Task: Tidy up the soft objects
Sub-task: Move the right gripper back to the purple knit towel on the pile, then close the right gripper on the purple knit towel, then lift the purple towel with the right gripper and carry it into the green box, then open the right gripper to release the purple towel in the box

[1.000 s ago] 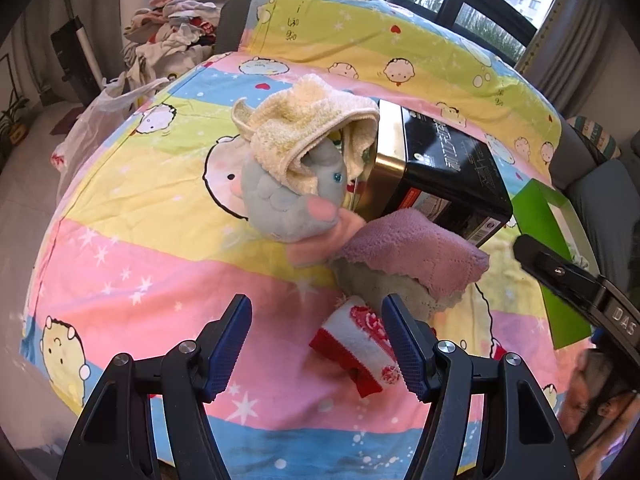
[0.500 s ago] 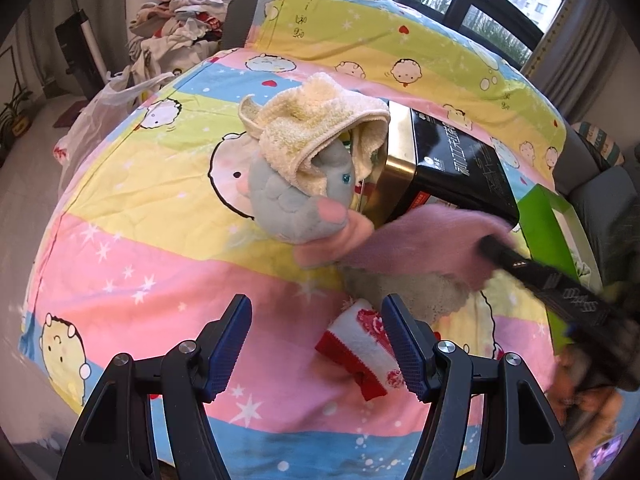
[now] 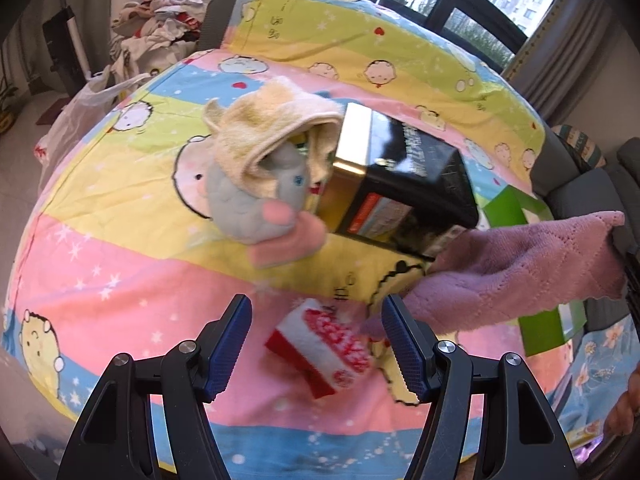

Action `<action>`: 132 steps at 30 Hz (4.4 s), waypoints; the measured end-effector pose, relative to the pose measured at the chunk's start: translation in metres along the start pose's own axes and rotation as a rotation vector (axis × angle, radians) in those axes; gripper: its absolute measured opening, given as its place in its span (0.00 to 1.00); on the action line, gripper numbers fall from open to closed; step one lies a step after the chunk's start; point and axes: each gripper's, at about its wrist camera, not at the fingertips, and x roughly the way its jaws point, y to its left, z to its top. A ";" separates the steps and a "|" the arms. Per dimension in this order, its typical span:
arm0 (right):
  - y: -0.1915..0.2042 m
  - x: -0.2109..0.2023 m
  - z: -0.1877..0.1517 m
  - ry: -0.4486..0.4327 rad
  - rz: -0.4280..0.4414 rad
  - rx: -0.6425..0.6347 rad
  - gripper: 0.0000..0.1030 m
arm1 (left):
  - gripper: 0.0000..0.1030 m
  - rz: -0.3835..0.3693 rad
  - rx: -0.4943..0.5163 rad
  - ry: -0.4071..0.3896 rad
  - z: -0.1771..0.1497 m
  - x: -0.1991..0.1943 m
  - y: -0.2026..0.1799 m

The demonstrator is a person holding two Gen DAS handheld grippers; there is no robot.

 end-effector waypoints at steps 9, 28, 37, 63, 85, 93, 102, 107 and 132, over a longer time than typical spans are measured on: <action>0.011 -0.037 0.019 -0.078 -0.005 -0.041 0.05 | 0.66 -0.042 0.026 0.011 -0.001 0.004 -0.025; -0.091 0.045 -0.076 0.287 -0.379 0.198 0.86 | 0.66 -0.125 0.242 0.188 -0.044 0.064 -0.115; -0.118 0.063 -0.094 0.350 -0.406 0.213 0.87 | 0.66 -0.064 0.276 0.250 -0.058 0.100 -0.137; -0.090 0.105 -0.099 0.416 -0.065 0.290 0.18 | 0.15 -0.142 0.325 0.209 -0.065 0.089 -0.152; -0.089 -0.006 0.017 -0.029 -0.008 0.231 0.18 | 0.12 -0.264 0.528 -0.175 -0.003 -0.012 -0.262; -0.124 -0.028 0.050 -0.130 -0.120 0.243 0.19 | 0.12 -0.342 0.608 -0.188 0.019 0.011 -0.326; -0.188 -0.027 0.045 -0.136 -0.244 0.329 0.21 | 0.12 -0.403 0.648 -0.077 0.012 0.070 -0.373; -0.219 -0.020 0.040 -0.109 -0.255 0.396 0.21 | 0.12 -0.404 0.658 -0.006 0.006 0.099 -0.389; -0.270 0.013 0.014 0.093 -0.374 0.549 0.21 | 0.12 -0.323 0.635 0.230 -0.015 0.162 -0.402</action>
